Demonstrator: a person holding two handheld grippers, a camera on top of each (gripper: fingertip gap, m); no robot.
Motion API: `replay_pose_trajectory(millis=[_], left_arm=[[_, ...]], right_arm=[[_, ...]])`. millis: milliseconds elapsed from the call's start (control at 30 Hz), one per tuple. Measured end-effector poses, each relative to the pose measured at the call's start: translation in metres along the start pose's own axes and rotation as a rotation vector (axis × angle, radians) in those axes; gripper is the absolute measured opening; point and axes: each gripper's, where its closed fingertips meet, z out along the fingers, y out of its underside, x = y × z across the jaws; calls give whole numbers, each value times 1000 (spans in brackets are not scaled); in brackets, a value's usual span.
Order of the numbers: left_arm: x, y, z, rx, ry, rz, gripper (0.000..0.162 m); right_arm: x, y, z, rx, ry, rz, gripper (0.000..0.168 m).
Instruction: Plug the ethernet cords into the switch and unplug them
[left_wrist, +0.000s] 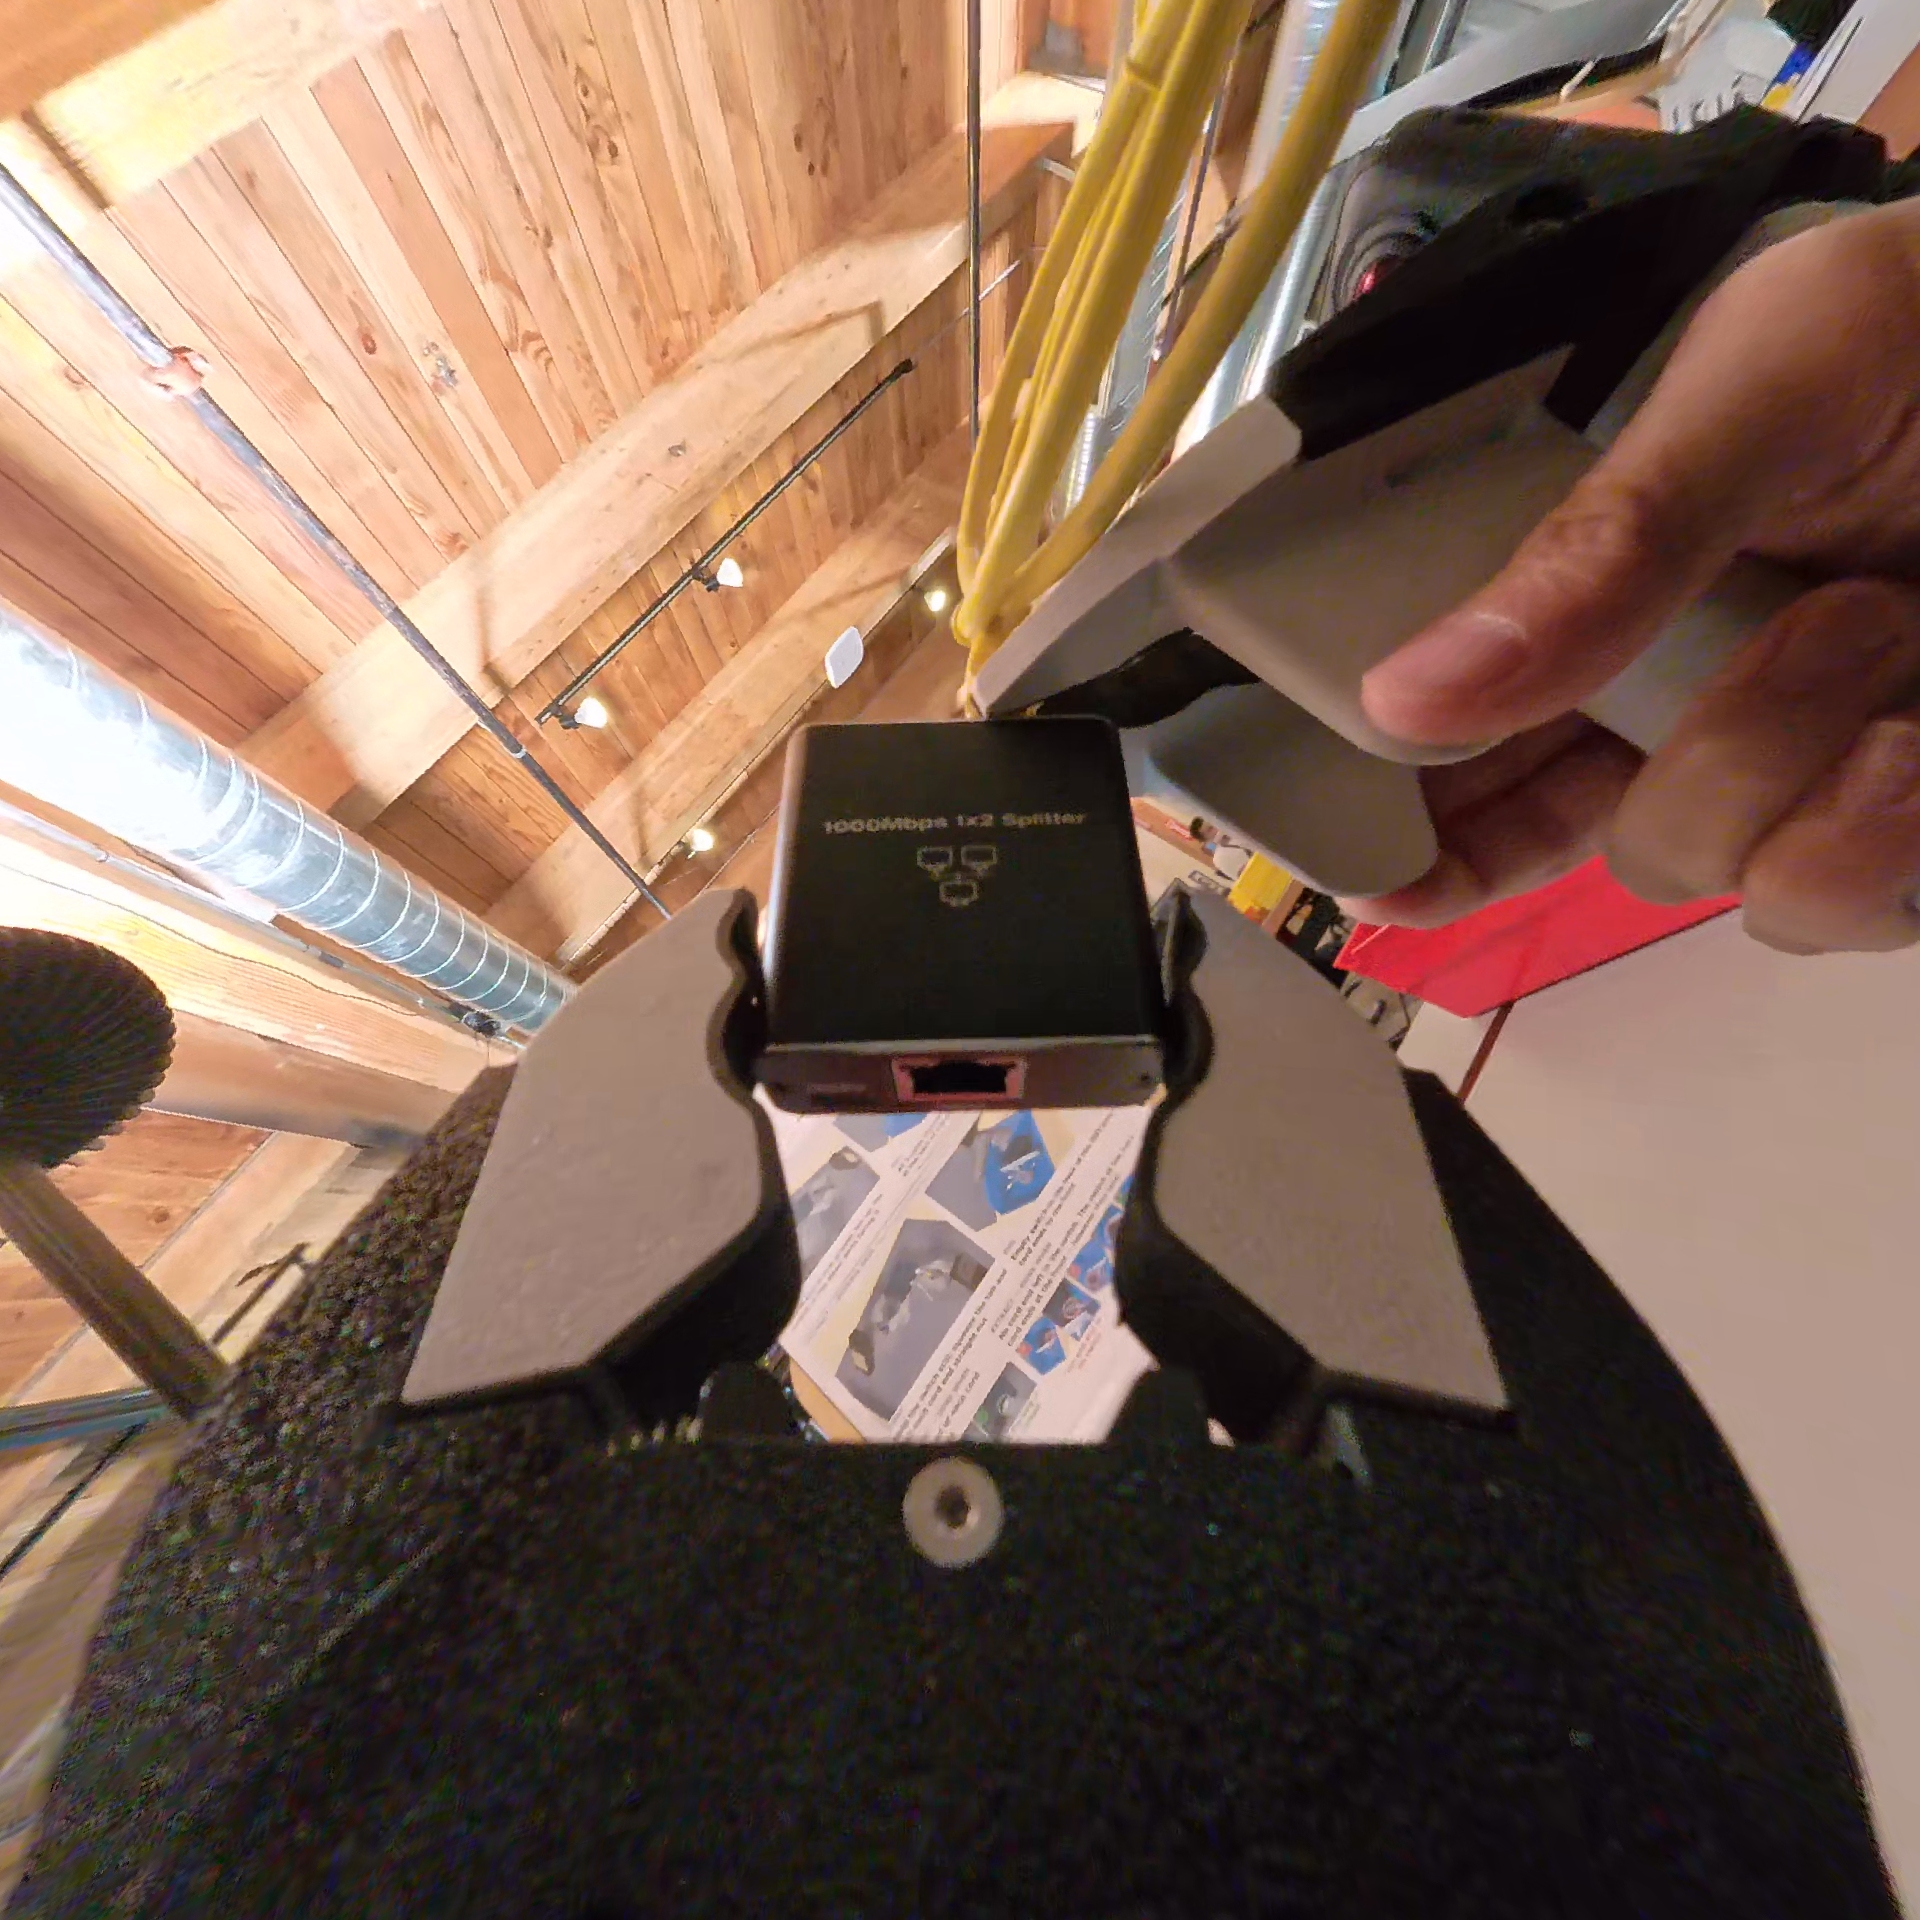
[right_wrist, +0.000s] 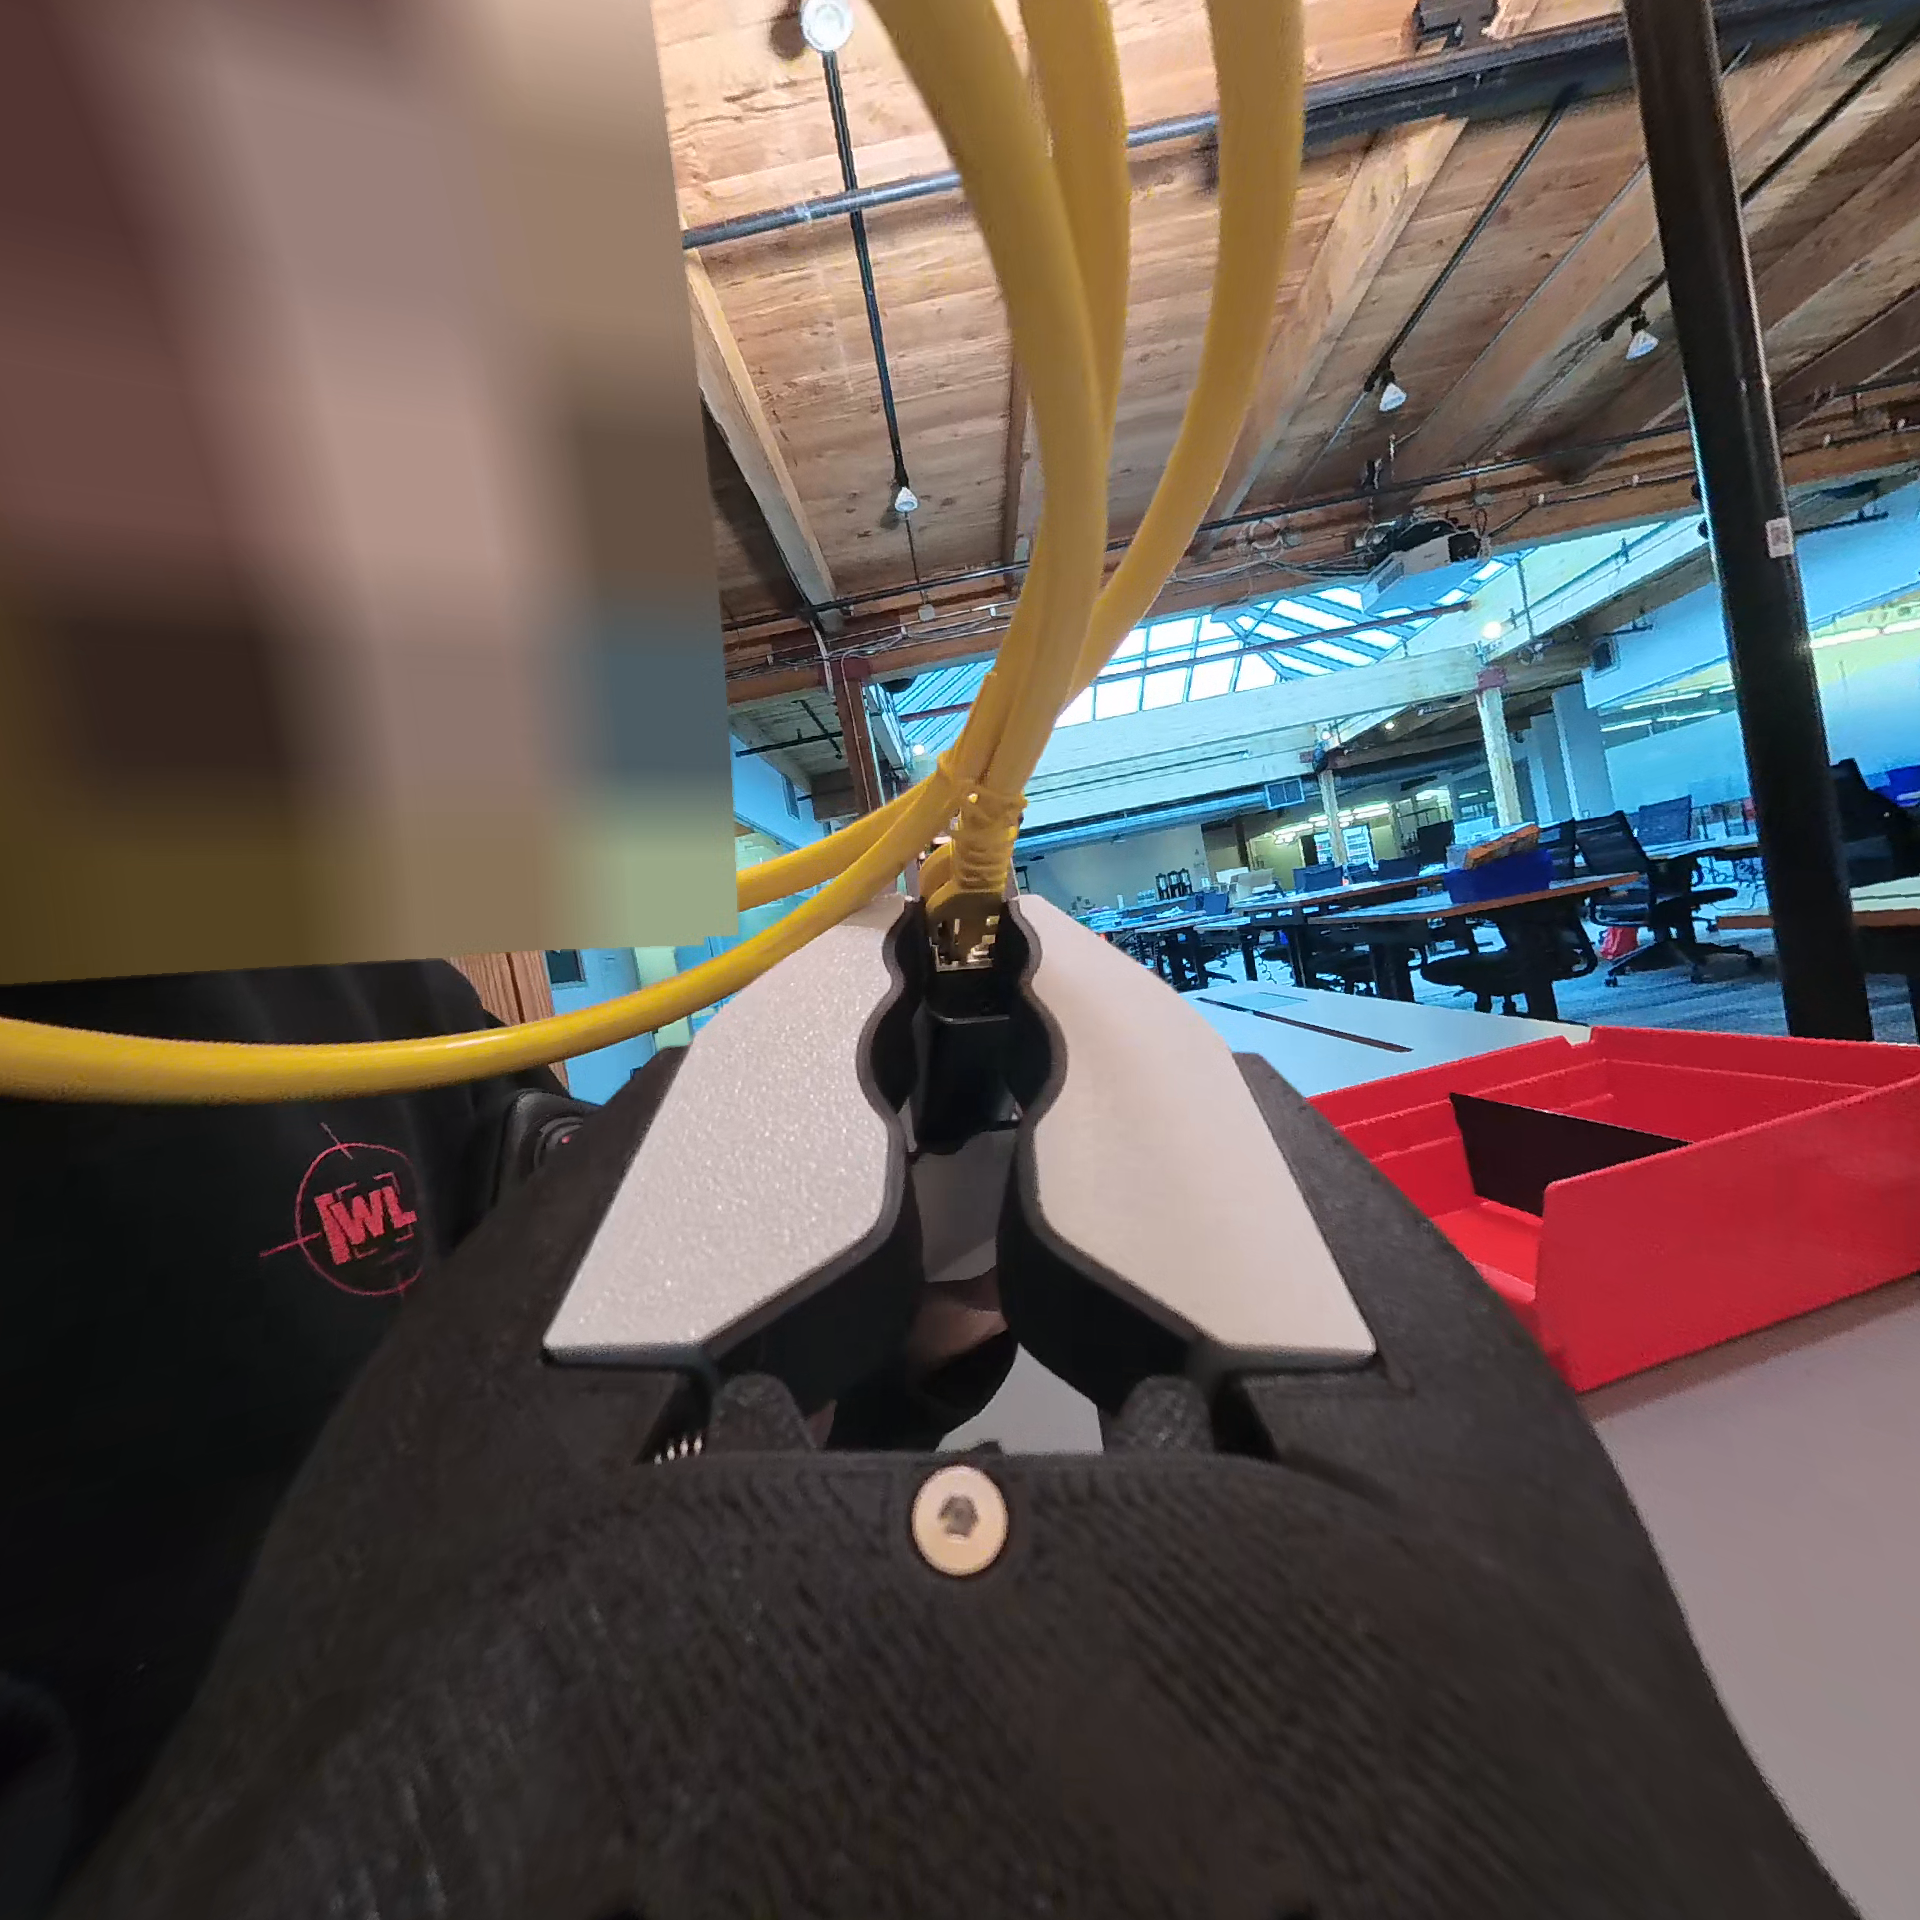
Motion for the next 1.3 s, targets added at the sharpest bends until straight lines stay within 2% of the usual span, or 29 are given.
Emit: replay_pose_trajectory(millis=[233,533,900,1133,1300], left_arm=[[-3,-6,1,-5,-17,24,74],[-9,-18,0,1,-81,167,74],[-16,-37,-5,42,-140,236,75],[-19,-46,-7,48,-168,240,75],[-14,-38,-3,-5,-127,159,75]], right_arm=[[-6,-4,-1,1,-22,-49,15],[-20,-8,-3,40,-106,-120,14],[-40,-13,-3,30,-191,-217,13],[-49,-16,-2,25,-210,-251,14],[-40,-17,-3,23,-168,-231,15]])
